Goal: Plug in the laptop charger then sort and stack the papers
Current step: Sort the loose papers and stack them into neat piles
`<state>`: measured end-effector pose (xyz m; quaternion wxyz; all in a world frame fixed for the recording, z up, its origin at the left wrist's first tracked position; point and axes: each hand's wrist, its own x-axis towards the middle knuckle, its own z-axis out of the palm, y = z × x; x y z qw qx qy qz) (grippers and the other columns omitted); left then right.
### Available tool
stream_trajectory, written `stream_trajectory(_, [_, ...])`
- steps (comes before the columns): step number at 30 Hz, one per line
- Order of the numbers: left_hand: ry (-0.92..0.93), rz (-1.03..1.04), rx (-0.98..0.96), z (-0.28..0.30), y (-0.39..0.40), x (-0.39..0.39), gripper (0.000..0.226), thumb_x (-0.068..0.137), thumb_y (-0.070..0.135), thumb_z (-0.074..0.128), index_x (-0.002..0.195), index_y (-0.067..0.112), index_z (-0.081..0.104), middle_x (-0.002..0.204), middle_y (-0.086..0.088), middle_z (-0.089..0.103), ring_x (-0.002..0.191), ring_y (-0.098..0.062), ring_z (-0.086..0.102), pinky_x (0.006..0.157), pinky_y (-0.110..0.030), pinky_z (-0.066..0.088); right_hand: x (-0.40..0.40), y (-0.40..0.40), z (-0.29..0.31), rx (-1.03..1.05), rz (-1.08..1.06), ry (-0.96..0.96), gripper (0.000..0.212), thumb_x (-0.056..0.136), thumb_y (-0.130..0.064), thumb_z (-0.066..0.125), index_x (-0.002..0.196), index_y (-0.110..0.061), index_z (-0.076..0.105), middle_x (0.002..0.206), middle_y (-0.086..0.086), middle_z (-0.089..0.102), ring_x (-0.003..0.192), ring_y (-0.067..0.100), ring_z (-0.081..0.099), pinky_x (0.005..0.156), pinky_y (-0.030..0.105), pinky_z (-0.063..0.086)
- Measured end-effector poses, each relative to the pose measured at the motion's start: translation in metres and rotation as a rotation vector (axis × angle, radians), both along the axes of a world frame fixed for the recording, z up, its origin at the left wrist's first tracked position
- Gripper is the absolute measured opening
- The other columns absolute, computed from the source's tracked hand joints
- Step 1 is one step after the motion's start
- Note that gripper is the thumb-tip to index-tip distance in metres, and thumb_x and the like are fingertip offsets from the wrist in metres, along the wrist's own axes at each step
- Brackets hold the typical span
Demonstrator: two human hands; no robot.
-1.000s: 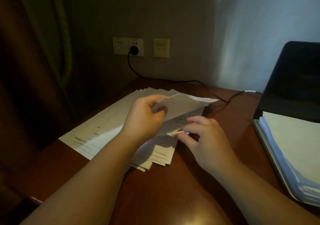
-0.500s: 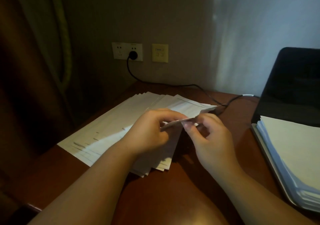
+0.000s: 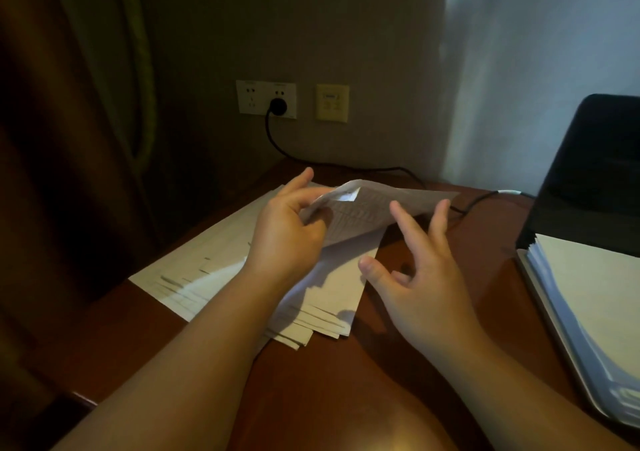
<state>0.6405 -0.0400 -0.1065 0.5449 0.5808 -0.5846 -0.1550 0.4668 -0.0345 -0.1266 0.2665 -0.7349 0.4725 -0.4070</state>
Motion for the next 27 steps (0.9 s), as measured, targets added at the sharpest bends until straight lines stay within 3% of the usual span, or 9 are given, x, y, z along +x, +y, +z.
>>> stream_trajectory(6, [0.001,0.015,0.021,0.0031,0.0014,-0.0018,0.045,0.096,0.012,0.062,0.098,0.057,0.059,0.154,0.017,0.037,0.144,-0.009,0.028,0.110,-0.045,0.044,0.0007,-0.0001,-0.0017,0.007,0.032,0.081,0.090,0.068,-0.063,0.057,0.145,-0.064,0.010,0.155,-0.026,-0.030,0.151,0.014,0.003,0.112,0.041,0.041])
stream_trajectory(9, [0.014,-0.010,0.003,0.0030,0.0019,-0.0006,0.050,0.096,0.011,0.062,0.094,0.060,0.055,0.146,0.016,0.045,0.136,-0.008,0.036,0.105,-0.047,0.048,0.0001,0.0006,-0.0046,0.007,0.085,0.129,0.085,0.073,-0.061,0.059,0.144,-0.065,0.012,0.155,-0.027,-0.028,0.148,0.007,0.000,0.112,0.031,0.033])
stream_trajectory(11, [0.013,0.001,-0.007,0.0028,0.0016,-0.0010,0.049,0.096,0.012,0.062,0.094,0.060,0.054,0.143,0.015,0.047,0.129,-0.004,0.038,0.103,-0.046,0.050,0.0001,0.0013,-0.0051,-0.016,0.094,0.179,0.081,0.080,-0.058,0.062,0.143,-0.065,0.012,0.154,-0.026,-0.032,0.139,-0.003,-0.002,0.104,0.020,0.025])
stream_trajectory(15, [0.018,0.015,-0.003,0.0004,-0.0010,0.0002,0.042,0.096,0.012,0.062,0.100,0.054,0.059,0.145,0.015,0.046,0.131,-0.005,0.038,0.104,-0.044,0.050,0.0017,0.0022,-0.0047,-0.044,0.117,0.282,0.080,0.085,-0.056,0.063,0.144,-0.065,0.009,0.152,-0.024,-0.038,0.131,-0.006,-0.001,0.097,0.014,0.023])
stream_trajectory(18, [0.030,-0.010,-0.002,-0.0021,-0.0029,0.0016,0.035,0.096,0.013,0.062,0.107,0.046,0.064,0.127,0.019,0.056,0.117,0.002,0.047,0.099,-0.038,0.053,0.0048,0.0027,-0.0057,-0.009,0.199,0.432,0.073,0.089,-0.057,0.060,0.148,-0.055,0.018,0.163,-0.019,-0.007,0.146,0.003,0.003,0.116,0.032,0.024])
stream_trajectory(21, [0.033,-0.054,0.017,-0.0024,-0.0013,0.0005,0.032,0.098,0.013,0.060,0.113,0.041,0.067,0.111,0.018,0.063,0.109,-0.002,0.053,0.083,-0.025,0.056,0.0090,0.0038,-0.0061,0.004,0.202,0.650,0.053,0.091,-0.060,0.053,0.140,-0.044,0.042,0.157,-0.020,0.025,0.150,0.010,0.004,0.120,0.055,0.006])
stream_trajectory(23, [0.024,-0.076,0.022,-0.0026,-0.0009,-0.0005,0.032,0.098,0.012,0.059,0.118,0.036,0.068,0.111,0.016,0.063,0.109,-0.003,0.053,0.079,-0.021,0.055,0.0100,0.0044,-0.0043,0.019,0.175,0.665,0.043,0.091,-0.060,0.052,0.129,-0.040,0.055,0.151,-0.022,0.034,0.148,0.010,0.008,0.119,0.059,0.001])
stream_trajectory(27, [-0.008,-0.098,0.019,-0.0021,-0.0014,-0.0025,0.033,0.097,0.011,0.060,0.119,0.035,0.068,0.104,0.025,0.060,0.104,0.006,0.052,0.076,-0.018,0.054,0.0080,0.0022,-0.0029,-0.013,0.129,0.661,0.038,0.092,-0.060,0.052,0.127,-0.046,0.058,0.143,-0.025,0.043,0.144,0.010,0.018,0.117,0.058,0.005])
